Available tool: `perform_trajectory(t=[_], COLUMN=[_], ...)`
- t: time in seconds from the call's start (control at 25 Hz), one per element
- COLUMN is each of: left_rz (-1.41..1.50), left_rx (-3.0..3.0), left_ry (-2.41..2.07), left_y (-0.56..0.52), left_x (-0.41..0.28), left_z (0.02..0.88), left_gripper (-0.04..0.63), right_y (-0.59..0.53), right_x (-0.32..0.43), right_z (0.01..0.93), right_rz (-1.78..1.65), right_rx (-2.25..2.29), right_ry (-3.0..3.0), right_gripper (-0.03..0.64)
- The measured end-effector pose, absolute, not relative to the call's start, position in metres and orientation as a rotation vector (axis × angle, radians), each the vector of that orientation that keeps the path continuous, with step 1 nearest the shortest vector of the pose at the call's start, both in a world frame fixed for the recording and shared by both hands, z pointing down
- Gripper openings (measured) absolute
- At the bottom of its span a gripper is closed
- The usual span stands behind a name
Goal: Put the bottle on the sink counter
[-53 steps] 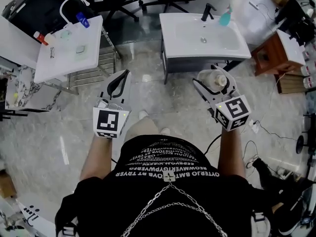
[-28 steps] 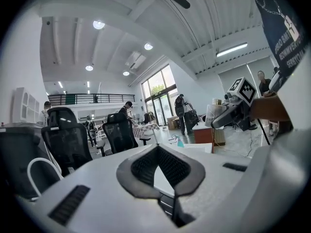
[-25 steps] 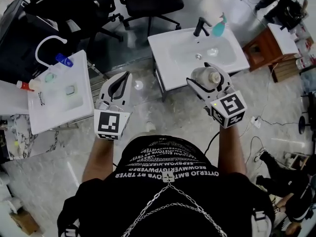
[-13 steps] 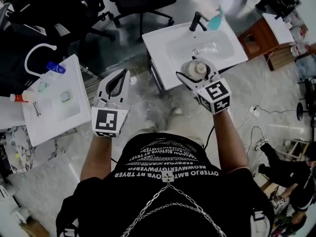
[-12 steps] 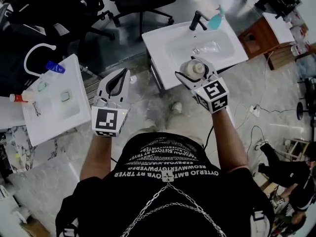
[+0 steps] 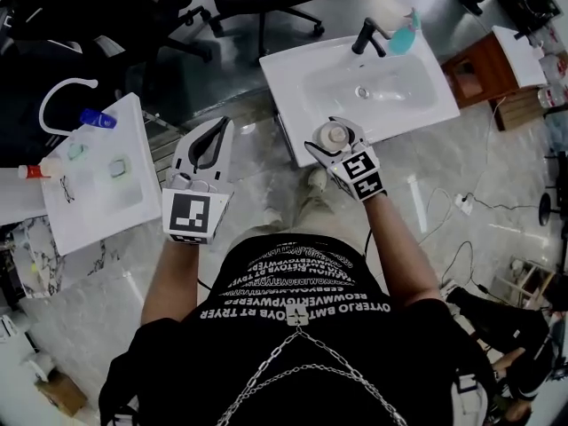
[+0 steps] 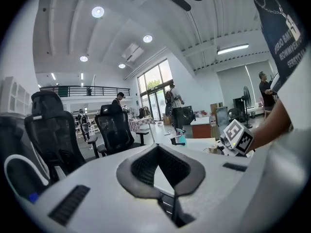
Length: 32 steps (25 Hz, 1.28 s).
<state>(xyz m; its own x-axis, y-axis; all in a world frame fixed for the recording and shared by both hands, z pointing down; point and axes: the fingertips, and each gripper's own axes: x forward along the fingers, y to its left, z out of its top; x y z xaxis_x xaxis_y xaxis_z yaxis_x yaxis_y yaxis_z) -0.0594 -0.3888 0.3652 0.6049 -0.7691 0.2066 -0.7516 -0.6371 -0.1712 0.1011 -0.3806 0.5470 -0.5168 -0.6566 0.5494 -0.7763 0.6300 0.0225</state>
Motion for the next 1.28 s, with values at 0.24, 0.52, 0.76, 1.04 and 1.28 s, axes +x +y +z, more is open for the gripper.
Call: perform_trajectory(t=[0.24,0.52,0.76,1.04,1.28], left_rz=[-0.446,-0.498,-0.516,-0.597,-0.606], left_rx=[-2.769,-2.8,-2.838,-2.844,-2.851], left_ry=[1.356,1.361,1.391,1.415,1.43], left_y=[-0.414,-0.437,-0.445,-0.443,-0.44], left_x=[-0.05,-0.034,-0.026,-0.023,-0.024], left_z=[0.39,0.428,0.464,0.487,0.491], left_gripper=[0.006,0.005,0.006,0.006,0.006], right_y=[-0.396,-0.4,-0.398,-0.399,-0.398], right_x=[0.101,0.089,0.086,0.086,0.08], right_z=[0.607,0.671,0.713,0.741,0.749], right_rz=[0.358,0.39,0.409,0.399,0.372], right_rx=[1.029,0.899,0.847,0.808,0.813], right_ry=[-2.316,-2.296,-2.286,-2.278,-2.288], right_gripper=[0.334,0.334,0.334,0.334,0.336])
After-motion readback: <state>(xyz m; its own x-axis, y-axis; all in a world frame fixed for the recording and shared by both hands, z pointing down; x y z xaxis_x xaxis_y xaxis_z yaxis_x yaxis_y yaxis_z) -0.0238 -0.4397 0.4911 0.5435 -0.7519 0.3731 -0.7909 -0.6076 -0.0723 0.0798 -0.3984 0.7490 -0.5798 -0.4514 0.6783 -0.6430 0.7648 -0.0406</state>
